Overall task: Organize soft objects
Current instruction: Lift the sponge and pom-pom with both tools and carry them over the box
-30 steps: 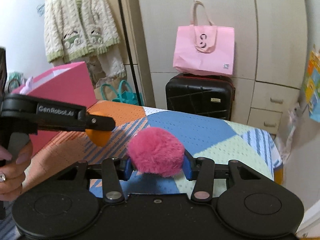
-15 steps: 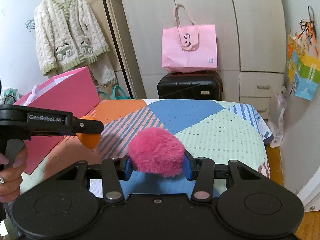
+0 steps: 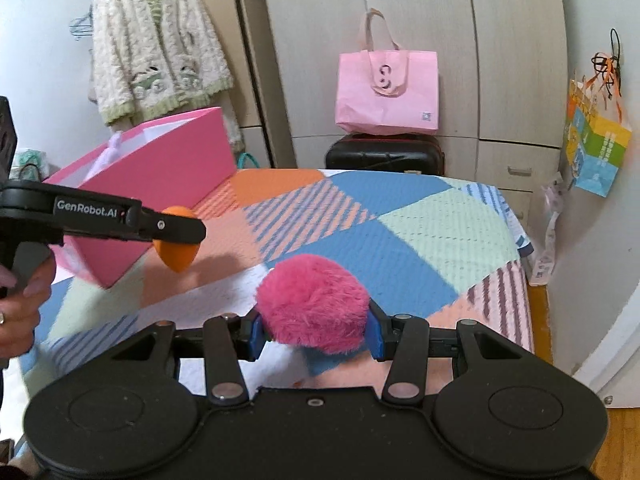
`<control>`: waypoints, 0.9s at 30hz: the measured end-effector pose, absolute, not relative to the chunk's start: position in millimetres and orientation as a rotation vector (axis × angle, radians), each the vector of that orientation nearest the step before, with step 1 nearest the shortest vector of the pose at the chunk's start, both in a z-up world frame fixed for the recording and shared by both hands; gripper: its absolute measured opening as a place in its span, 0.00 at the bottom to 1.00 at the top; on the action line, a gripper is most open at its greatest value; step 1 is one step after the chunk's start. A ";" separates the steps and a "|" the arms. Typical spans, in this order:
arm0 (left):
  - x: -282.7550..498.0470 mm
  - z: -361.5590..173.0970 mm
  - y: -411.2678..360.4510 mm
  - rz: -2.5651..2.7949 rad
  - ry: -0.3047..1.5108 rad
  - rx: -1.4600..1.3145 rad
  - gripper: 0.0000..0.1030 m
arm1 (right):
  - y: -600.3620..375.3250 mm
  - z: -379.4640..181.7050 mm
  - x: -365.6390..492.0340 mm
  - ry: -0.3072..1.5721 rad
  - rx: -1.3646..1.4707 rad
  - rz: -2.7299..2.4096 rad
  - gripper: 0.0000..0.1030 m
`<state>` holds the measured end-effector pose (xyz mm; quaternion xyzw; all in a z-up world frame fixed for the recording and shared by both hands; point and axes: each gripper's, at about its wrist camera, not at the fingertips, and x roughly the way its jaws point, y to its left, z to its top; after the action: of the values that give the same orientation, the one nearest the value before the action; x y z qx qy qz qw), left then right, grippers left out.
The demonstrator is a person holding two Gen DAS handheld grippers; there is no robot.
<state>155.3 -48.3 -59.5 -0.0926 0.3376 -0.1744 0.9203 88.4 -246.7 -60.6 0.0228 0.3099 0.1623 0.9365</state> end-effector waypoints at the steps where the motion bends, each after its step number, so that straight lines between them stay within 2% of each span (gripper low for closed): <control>1: 149.1 -57.7 -45.0 -0.365 0.690 -0.187 0.37 | -245.4 -60.3 84.0 0.635 0.051 0.341 0.51; 15: 84.5 -27.1 27.6 -0.453 0.670 -0.135 0.37 | -193.6 -30.2 39.7 0.618 0.052 0.548 0.51; 27: 72.2 6.2 87.4 -0.451 0.578 -0.231 0.37 | -130.9 3.6 57.4 0.528 -0.003 0.743 0.51</control>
<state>72.2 87.4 6.2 -0.1125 0.2817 -0.2200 0.9271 57.4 -130.9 3.6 -0.0013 0.2548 0.3590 0.8979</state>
